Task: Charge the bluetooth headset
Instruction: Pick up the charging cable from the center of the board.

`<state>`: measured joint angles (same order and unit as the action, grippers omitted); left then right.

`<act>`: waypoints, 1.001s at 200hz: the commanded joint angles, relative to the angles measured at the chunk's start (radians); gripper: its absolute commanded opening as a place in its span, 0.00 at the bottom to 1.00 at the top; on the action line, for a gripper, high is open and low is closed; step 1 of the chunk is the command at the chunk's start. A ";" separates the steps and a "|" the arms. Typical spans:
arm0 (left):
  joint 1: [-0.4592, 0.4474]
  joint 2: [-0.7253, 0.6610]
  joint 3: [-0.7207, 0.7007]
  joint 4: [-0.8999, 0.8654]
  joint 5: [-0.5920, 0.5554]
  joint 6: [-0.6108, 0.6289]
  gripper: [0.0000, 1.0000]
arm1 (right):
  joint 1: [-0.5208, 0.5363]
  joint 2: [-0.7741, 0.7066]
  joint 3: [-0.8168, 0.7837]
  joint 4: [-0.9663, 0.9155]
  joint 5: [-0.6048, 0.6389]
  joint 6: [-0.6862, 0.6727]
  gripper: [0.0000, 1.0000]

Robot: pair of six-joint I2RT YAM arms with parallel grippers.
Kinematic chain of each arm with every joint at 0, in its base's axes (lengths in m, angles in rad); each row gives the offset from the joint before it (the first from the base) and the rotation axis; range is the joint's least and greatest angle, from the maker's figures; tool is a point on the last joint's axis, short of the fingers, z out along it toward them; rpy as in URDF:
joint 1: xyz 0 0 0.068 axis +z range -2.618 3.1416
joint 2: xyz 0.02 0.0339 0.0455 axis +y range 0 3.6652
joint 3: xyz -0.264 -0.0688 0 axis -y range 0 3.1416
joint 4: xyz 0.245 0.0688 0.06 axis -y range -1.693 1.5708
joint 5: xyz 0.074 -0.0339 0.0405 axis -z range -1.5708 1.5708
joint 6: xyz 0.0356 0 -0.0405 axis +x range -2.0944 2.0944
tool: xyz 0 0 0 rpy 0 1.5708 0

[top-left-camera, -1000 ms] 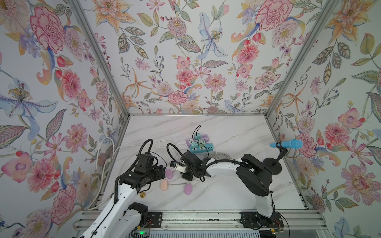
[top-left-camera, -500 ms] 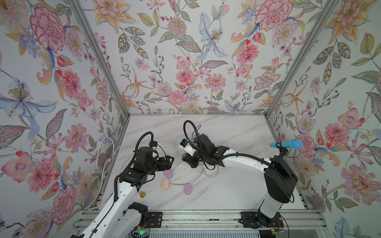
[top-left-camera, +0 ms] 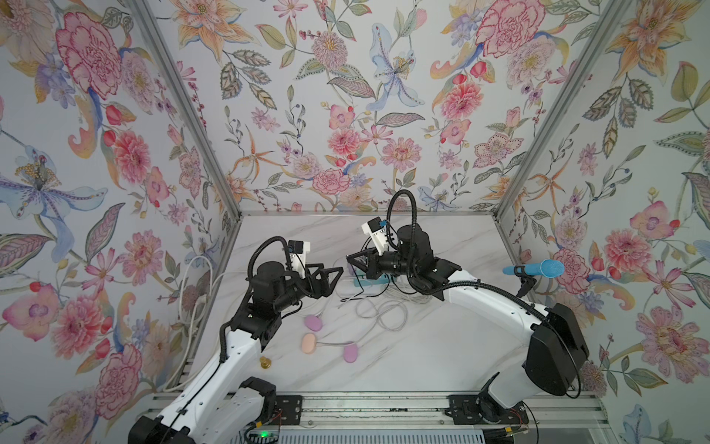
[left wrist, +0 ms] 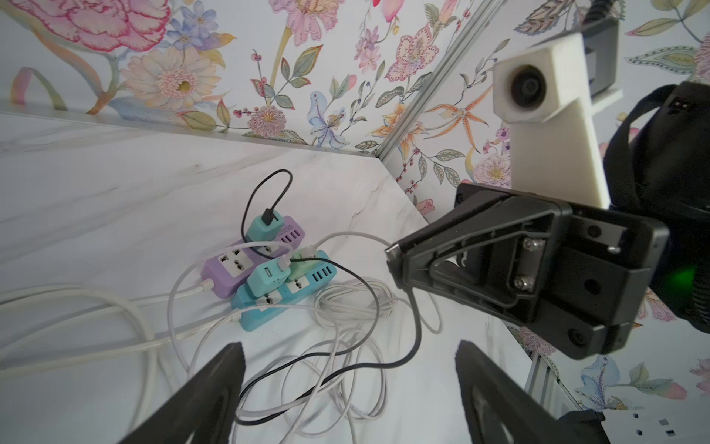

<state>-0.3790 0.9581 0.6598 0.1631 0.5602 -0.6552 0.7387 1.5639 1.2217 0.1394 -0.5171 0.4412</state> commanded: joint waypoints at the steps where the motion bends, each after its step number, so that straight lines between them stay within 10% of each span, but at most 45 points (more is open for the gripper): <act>1: -0.073 0.052 0.022 0.159 0.021 -0.010 0.89 | -0.005 -0.028 -0.018 0.135 -0.040 0.142 0.00; 51: -0.127 0.117 0.001 0.288 0.059 -0.057 0.73 | -0.008 -0.040 -0.022 0.170 -0.041 0.181 0.00; 107: -0.128 0.097 0.005 0.328 0.049 -0.040 0.06 | -0.013 -0.056 -0.054 0.204 -0.049 0.216 0.00; 150: -0.128 0.110 0.036 0.267 0.045 0.004 0.00 | -0.015 -0.068 -0.071 0.198 -0.045 0.215 0.00; 174: -0.126 0.113 0.041 0.266 0.046 0.012 0.00 | -0.014 -0.074 -0.082 0.185 -0.046 0.203 0.27; 200: -0.126 0.116 0.043 0.259 0.043 0.016 0.00 | -0.008 -0.076 -0.087 0.169 -0.048 0.189 0.30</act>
<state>-0.5034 1.0725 0.6689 0.4194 0.5957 -0.6662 0.7296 1.5219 1.1450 0.3069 -0.5610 0.6395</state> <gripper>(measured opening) 0.057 0.294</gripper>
